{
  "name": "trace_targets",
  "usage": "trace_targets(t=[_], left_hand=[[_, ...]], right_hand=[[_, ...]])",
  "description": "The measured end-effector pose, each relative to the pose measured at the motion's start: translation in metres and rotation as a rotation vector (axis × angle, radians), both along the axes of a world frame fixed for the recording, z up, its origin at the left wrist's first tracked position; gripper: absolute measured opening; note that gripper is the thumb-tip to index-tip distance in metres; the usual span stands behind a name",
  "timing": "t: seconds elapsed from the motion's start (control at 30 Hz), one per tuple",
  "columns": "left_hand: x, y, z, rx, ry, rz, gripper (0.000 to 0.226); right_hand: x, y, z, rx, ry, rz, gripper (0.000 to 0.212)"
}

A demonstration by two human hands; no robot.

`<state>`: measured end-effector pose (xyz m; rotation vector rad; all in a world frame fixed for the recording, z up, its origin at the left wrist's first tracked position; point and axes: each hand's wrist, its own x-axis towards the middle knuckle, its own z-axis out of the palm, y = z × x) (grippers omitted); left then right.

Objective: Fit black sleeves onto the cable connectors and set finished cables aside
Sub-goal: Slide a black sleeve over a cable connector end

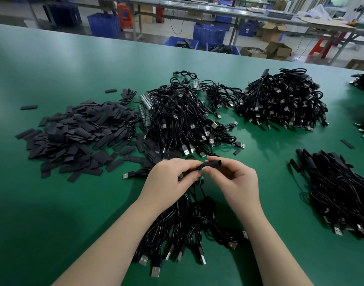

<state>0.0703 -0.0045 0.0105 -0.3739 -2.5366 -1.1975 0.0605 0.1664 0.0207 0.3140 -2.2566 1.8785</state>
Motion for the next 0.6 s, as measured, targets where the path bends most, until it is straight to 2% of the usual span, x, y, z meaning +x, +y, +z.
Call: trace_targets(t=[0.13, 0.3, 0.47, 0.6], left_hand=[[-0.0004, -0.0014, -0.0015, 0.014, -0.003, -0.005, 0.029], [-0.0006, -0.0018, -0.0046, 0.056, -0.038, -0.004, 0.048], [0.0001, -0.0016, -0.0022, 0.087, -0.036, -0.055, 0.053], [-0.0003, -0.0016, -0.0039, 0.059, -0.041, -0.089, 0.048]], right_hand=[[-0.0024, 0.0045, 0.0034, -0.023, -0.087, 0.075, 0.029], [-0.0022, 0.007, 0.0061, -0.006, -0.15, 0.139, 0.028], [-0.0013, 0.0041, 0.0033, -0.073, -0.182, 0.148, 0.032], [-0.0015, 0.0045, 0.0026, -0.107, -0.206, 0.143, 0.024]])
